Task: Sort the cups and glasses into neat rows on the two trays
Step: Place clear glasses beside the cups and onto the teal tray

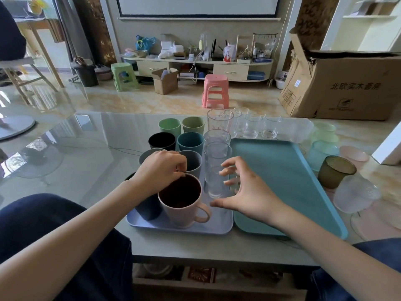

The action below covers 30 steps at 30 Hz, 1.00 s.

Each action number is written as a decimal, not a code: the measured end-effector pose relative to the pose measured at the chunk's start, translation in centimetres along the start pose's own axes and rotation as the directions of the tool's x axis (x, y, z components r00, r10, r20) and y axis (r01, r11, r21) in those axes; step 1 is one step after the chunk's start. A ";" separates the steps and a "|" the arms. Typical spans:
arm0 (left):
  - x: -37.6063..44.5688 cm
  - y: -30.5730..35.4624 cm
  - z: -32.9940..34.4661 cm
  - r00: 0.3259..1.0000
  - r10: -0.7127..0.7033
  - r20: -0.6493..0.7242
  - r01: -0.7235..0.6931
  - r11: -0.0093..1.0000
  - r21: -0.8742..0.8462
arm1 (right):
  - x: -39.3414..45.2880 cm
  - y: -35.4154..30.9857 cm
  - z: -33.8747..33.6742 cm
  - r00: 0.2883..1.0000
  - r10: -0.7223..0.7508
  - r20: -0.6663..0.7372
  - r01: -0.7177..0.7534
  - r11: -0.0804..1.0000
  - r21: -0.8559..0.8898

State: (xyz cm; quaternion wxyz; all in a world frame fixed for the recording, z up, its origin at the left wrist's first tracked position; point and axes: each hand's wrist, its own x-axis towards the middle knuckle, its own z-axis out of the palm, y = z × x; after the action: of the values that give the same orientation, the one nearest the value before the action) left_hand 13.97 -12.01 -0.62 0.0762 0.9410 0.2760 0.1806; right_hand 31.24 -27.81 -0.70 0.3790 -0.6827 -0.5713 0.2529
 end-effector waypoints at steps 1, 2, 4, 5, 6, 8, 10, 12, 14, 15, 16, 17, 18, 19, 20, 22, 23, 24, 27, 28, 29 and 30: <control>0.0 0.0 0.0 1.000 0.003 -0.003 -0.003 1.000 -0.007 | 0.1 0.0 0.0 1.000 -0.002 -0.001 0.002 1.000 -0.002; -0.1 0.0 -0.1 1.000 0.000 -0.003 0.000 1.000 -0.012 | 0.1 -0.1 0.1 1.000 -0.003 0.003 0.003 1.000 -0.008; -0.1 0.0 -0.1 1.000 -0.008 -0.006 0.008 1.000 -0.019 | 0.2 -0.1 0.1 1.000 0.001 0.028 0.000 1.000 -0.024; -0.1 0.0 -0.1 1.000 -0.011 -0.008 0.010 1.000 -0.018 | 0.3 -0.1 0.1 0.999 0.006 0.045 -0.005 1.000 -0.031; -0.1 0.0 -0.1 1.000 -0.012 -0.010 0.012 1.000 -0.017 | 0.3 -0.1 0.1 0.998 0.013 0.059 -0.011 0.999 -0.036; -0.1 0.1 -0.1 1.000 -0.014 -0.009 0.014 1.000 -0.015 | 0.3 -0.1 0.1 0.997 0.020 0.075 -0.017 0.999 -0.050; 0.0 0.1 -0.1 1.000 -0.020 -0.007 0.019 1.000 -0.021 | 0.3 0.0 0.0 0.997 0.018 0.078 -0.012 0.997 -0.078; 0.0 0.1 0.0 1.000 -0.026 -0.006 0.025 0.999 -0.035 | 0.3 -0.1 -0.2 0.997 0.014 0.079 -0.006 0.995 -0.099; -0.1 0.0 0.0 0.999 -0.037 -0.008 0.037 0.999 -0.040 | 0.3 -0.1 -0.2 0.998 0.006 0.068 0.001 0.994 -0.108; -0.1 -0.1 0.1 0.999 -0.045 -0.009 0.044 0.998 -0.037 | 0.2 -0.1 -0.1 0.998 0.002 0.055 0.003 0.995 -0.103; -0.1 -0.1 0.1 0.999 -0.050 -0.009 0.050 0.998 -0.035 | 0.1 -0.1 0.0 0.999 -0.001 0.042 0.005 0.996 -0.091; -0.1 -0.1 0.2 0.999 -0.053 -0.008 0.053 0.998 -0.033 | 0.1 -0.1 0.2 1.000 -0.004 0.031 0.006 0.997 -0.078; -0.1 -0.1 0.2 0.998 -0.055 -0.008 0.055 0.998 -0.033 | 0.0 0.0 0.3 1.000 -0.007 0.025 0.008 0.997 -0.072; -0.1 -0.1 0.2 0.998 -0.057 -0.008 0.056 0.998 -0.035 | -0.1 0.0 0.3 1.000 -0.008 0.023 0.010 0.997 -0.070; -0.1 -0.1 0.2 0.998 -0.057 -0.010 0.057 0.998 -0.038 | -0.1 0.0 0.3 1.000 -0.007 0.026 0.009 0.997 -0.070; -0.1 0.0 0.2 0.998 -0.054 -0.012 0.053 0.998 -0.039 | -0.1 -0.1 0.2 0.999 -0.002 0.038 0.004 0.998 -0.067; -0.1 0.0 0.2 0.999 -0.051 -0.013 0.051 0.998 -0.037 | -0.2 -0.1 0.2 0.999 0.000 0.040 0.003 0.998 -0.066; -0.1 0.0 0.2 0.999 -0.049 -0.013 0.049 0.998 -0.035 | -0.2 -0.1 0.2 0.999 -0.001 0.037 0.004 0.998 -0.068; 0.0 -0.1 0.2 0.999 -0.048 -0.015 0.047 0.998 -0.034 | -0.2 -0.1 0.4 1.000 -0.012 0.009 0.012 0.998 -0.068; 0.0 -0.2 0.2 0.999 -0.047 -0.014 0.047 0.998 -0.034 | -0.2 0.0 0.4 1.000 -0.013 0.004 0.013 0.998 -0.063; 0.0 -0.3 0.3 0.999 -0.045 -0.014 0.045 0.998 -0.034 | -0.2 0.0 0.4 1.000 -0.013 0.004 0.013 0.998 -0.062; 0.0 -0.3 0.3 0.999 -0.042 -0.016 0.041 0.999 -0.034 | -0.2 0.0 0.4 1.000 -0.011 0.012 0.012 0.998 -0.066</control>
State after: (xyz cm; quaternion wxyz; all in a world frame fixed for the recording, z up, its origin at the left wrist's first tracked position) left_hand 13.94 -11.78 -0.98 0.0935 0.9321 0.2930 0.1916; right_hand 30.89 -27.88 -0.97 0.3545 -0.6899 -0.5854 0.2358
